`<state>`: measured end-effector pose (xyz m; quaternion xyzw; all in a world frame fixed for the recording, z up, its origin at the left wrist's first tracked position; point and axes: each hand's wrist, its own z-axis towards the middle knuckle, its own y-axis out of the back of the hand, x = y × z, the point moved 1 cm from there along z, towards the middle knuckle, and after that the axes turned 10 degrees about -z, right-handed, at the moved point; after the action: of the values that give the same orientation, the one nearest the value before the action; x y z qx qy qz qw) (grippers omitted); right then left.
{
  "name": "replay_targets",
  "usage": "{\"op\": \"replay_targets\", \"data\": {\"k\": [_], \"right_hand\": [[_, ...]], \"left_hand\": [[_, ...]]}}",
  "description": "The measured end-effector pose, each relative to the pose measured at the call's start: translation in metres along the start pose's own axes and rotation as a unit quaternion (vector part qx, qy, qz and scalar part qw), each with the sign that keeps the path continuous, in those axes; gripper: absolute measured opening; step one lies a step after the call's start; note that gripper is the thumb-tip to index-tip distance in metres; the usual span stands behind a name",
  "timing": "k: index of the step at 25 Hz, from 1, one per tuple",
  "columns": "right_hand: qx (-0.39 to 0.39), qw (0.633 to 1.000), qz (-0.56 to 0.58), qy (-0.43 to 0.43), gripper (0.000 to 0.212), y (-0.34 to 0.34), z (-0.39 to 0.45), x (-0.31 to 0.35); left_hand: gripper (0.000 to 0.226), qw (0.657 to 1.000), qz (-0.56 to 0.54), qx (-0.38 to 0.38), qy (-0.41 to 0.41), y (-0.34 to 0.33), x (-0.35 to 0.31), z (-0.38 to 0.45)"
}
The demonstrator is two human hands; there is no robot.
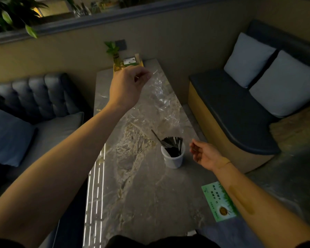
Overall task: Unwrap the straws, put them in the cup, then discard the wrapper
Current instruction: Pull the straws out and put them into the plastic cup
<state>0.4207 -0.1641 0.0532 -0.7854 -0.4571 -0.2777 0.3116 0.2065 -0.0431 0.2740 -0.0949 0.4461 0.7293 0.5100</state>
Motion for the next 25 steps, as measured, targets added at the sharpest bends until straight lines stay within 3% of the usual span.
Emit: {"op": "replay_targets", "data": {"k": [25], "right_hand": [[-0.001,0.999,0.021,0.026,0.017,-0.025,-0.020,0.012]], "left_hand": [[0.016,0.998,-0.058,-0.034,-0.005,0.037,0.020,0.000]]}}
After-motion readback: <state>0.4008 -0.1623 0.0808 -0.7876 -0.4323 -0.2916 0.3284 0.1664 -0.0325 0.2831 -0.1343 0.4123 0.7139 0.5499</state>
